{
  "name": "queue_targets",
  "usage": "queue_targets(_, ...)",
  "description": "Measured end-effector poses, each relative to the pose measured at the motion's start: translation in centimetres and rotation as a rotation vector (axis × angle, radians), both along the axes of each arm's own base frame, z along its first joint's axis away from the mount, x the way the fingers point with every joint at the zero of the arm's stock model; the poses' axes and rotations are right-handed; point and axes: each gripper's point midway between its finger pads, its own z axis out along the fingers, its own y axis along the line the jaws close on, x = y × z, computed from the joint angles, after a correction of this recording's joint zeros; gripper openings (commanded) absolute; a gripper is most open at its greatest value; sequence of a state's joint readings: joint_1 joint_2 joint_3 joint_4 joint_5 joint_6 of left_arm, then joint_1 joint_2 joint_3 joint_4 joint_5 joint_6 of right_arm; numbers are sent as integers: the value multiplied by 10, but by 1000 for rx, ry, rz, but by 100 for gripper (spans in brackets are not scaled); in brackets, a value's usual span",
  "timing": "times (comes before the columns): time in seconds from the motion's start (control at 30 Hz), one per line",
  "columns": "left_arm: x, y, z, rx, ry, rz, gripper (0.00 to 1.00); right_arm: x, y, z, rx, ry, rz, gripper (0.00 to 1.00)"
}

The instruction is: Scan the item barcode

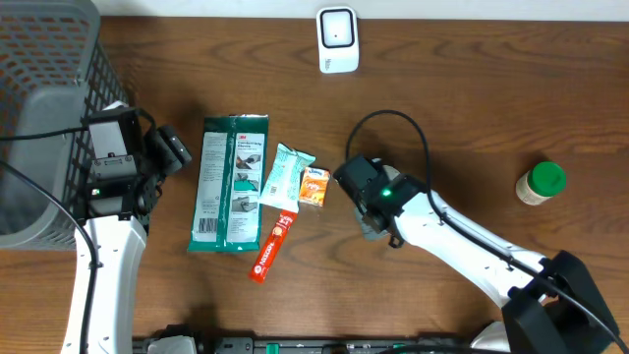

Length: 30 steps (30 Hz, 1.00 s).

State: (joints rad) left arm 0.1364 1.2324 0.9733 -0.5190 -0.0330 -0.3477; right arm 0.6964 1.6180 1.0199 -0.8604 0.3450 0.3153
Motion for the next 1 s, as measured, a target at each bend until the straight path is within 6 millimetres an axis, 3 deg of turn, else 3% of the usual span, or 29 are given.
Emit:
queue_targets(0.17, 0, 0, 0, 0, 0, 0, 88, 15, -25, 9, -75, -75, -68, 1)
queue_targets(0.33, 0, 0, 0, 0, 0, -1, 88, 26, -34, 9, -54, -96, -128, 1)
queue_targets(0.6, 0, 0, 0, 0, 0, 0, 88, 32, -19, 3, 107, -58, -165, 1)
queue_targets(0.8, 0, 0, 0, 0, 0, 0, 88, 57, -19, 7, 198, -123, -211, 1)
queue_targets(1.0, 0, 0, 0, 0, 0, 0, 88, 83, -7, 16, 342, -182, -222, 15)
